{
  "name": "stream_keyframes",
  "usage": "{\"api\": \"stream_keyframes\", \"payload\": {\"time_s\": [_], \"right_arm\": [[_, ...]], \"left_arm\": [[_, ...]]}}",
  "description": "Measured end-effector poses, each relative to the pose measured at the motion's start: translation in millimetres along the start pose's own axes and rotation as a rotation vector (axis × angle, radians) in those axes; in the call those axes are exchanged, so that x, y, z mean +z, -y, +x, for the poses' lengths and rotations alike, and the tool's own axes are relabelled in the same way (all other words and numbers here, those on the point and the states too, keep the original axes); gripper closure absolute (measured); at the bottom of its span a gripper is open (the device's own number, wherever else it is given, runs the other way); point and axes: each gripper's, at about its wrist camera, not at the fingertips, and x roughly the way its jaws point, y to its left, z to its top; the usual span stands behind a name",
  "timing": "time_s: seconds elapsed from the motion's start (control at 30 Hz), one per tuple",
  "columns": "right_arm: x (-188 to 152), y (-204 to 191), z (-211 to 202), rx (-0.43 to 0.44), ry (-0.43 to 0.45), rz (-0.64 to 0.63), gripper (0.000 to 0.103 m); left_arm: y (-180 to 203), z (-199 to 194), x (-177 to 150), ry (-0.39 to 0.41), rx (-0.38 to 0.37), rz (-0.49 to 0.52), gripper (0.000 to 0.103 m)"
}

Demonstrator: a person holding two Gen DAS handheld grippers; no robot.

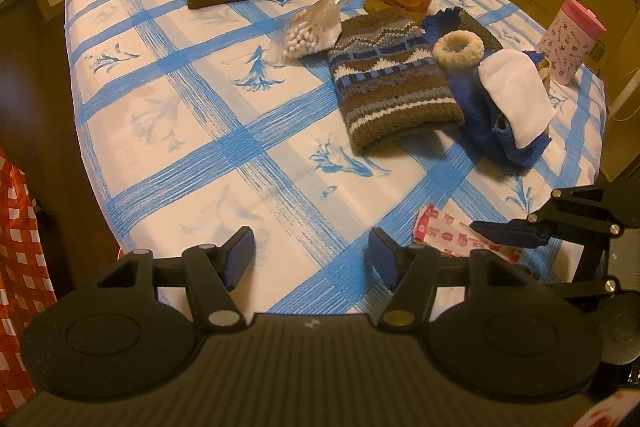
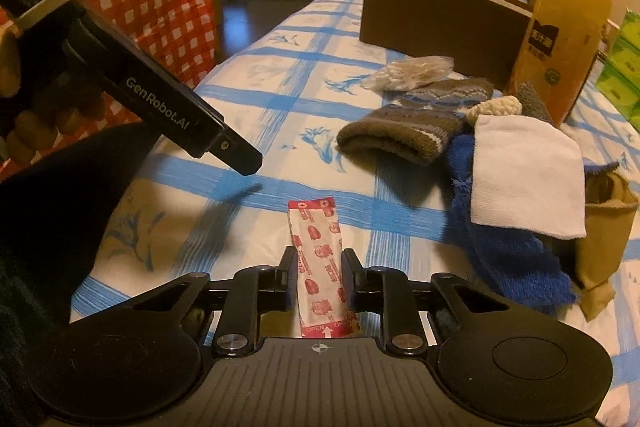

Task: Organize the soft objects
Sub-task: 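Grasp the clear cotton swab bag with the left tool while the right tool lifts the strip packet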

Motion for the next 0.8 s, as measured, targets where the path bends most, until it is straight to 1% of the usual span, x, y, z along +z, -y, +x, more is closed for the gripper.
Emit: {"api": "stream_keyframes", "payload": {"time_s": [0.2, 0.43, 0.63, 0.8], "right_arm": [[6, 10, -15, 0.011, 0.039, 0.099, 0.081], [29, 22, -41, -0.001, 0.125, 0.181, 0.081], [64, 33, -51, -0.056, 0.177, 0.228, 0.081], [90, 53, -44, -0.105, 0.195, 0.269, 0.081]], "left_arm": [[-1, -3, 3, 0.014, -0.004, 0.005, 0.043], [0, -6, 15, 0.051, -0.001, 0.033, 0.043], [-2, -5, 45, 0.116, 0.002, 0.072, 0.046], [-4, 5, 76, 0.167, -0.006, 0.096, 0.048]]}}
